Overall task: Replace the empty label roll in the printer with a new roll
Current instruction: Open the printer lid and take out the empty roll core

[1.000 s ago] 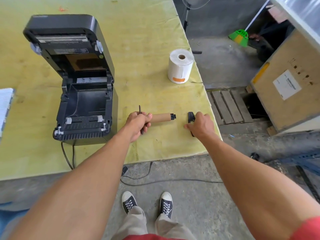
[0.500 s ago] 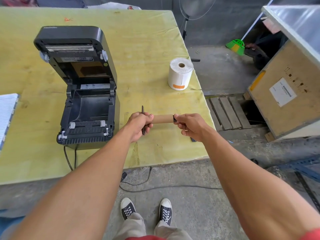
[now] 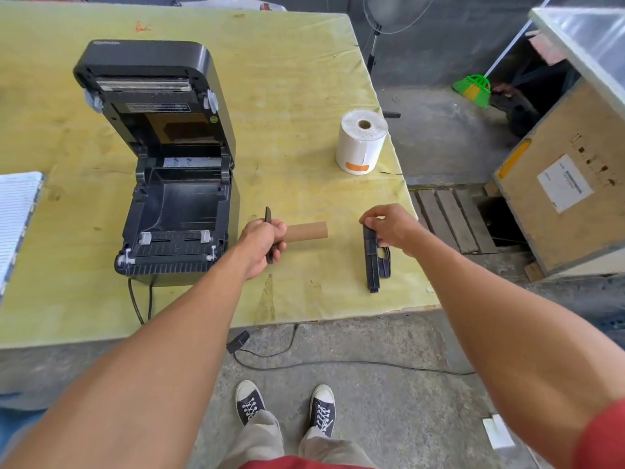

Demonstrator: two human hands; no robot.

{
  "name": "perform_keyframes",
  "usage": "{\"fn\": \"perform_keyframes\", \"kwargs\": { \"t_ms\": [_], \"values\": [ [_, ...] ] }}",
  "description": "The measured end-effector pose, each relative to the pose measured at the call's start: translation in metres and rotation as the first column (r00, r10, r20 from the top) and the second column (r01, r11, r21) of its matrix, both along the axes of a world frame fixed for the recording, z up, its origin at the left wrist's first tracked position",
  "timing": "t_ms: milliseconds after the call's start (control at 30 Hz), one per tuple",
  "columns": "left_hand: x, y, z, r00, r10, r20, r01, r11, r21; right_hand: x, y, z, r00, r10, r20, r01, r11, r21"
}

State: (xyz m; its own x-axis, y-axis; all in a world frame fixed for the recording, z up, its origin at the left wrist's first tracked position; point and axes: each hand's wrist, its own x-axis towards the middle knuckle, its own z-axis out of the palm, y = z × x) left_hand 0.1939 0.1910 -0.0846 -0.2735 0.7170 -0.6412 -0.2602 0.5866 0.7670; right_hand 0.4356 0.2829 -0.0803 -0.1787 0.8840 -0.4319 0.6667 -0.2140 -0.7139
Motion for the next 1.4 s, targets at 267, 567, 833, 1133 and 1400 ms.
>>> {"fn": "perform_keyframes", "kwargs": {
  "t_ms": [267, 567, 833, 1133, 1400],
  "values": [
    [-0.004, 0.001, -0.008, 1.0, 0.006, -0.003, -0.006, 0.999, -0.043, -0.022, 0.01, -0.019, 0.993, 0.079, 0.092, -0.079, 0.997, -0.002],
    [0.001, 0.005, -0.01, 1.0, 0.001, 0.001, -0.001, 0.999, -0.04, -0.02, 0.004, -0.032, 0.989, 0.02, 0.148, -0.039, 0.991, 0.129],
    [0.007, 0.005, -0.005, 0.997, 0.041, 0.059, -0.041, 0.999, -0.014, -0.021, 0.0, -0.013, 0.992, -0.086, -0.095, 0.094, 0.992, 0.089],
    [0.025, 0.008, 0.016, 0.995, 0.043, 0.095, -0.047, 0.998, 0.038, -0.046, -0.025, 0.007, 0.854, -0.119, -0.506, 0.0, 0.973, -0.229],
    [0.014, 0.0, 0.015, 0.991, 0.125, 0.058, -0.123, 0.992, -0.028, -0.03, -0.01, 0.025, 0.858, -0.266, -0.44, 0.191, 0.959, -0.208]
  ]
}}
